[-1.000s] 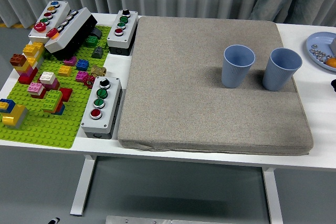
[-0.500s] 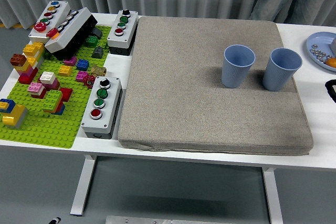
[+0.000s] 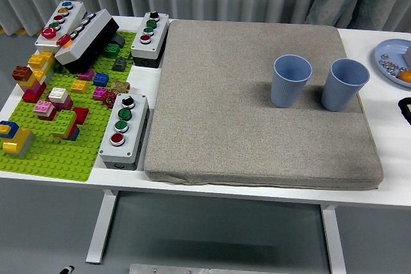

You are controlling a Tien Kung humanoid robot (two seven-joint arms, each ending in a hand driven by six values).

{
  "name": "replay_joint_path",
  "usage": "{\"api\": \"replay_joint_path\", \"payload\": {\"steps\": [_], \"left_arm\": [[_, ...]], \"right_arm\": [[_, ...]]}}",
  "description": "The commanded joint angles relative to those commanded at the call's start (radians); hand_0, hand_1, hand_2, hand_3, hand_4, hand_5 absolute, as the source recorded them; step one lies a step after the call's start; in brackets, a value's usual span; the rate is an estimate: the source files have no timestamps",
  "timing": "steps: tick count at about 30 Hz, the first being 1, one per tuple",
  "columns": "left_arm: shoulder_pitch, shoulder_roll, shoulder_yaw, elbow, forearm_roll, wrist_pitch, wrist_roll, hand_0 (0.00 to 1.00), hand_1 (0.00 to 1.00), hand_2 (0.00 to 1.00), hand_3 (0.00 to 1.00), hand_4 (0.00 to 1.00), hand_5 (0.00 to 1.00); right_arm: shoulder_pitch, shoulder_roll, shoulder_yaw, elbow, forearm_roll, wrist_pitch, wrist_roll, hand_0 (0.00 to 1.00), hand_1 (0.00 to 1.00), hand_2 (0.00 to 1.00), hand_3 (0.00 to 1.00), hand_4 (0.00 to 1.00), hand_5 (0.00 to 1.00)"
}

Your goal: Pick cup pour cup place

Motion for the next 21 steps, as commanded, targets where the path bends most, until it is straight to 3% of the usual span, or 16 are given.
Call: {"api": "replay_joint_path", "payload": {"steps": [21], "left_arm": [[0.005, 0.0, 0.004, 0.0, -0.005, 0.002, -0.001, 0.836, 0.807, 0.884, 0.807, 0.636, 0.998]], "right_arm": [[-0.005, 0.001, -0.011, 0.002, -0.029, -0.001, -0.016, 0.875, 0.771, 0.78, 0.792, 0.781, 0.998]]}}
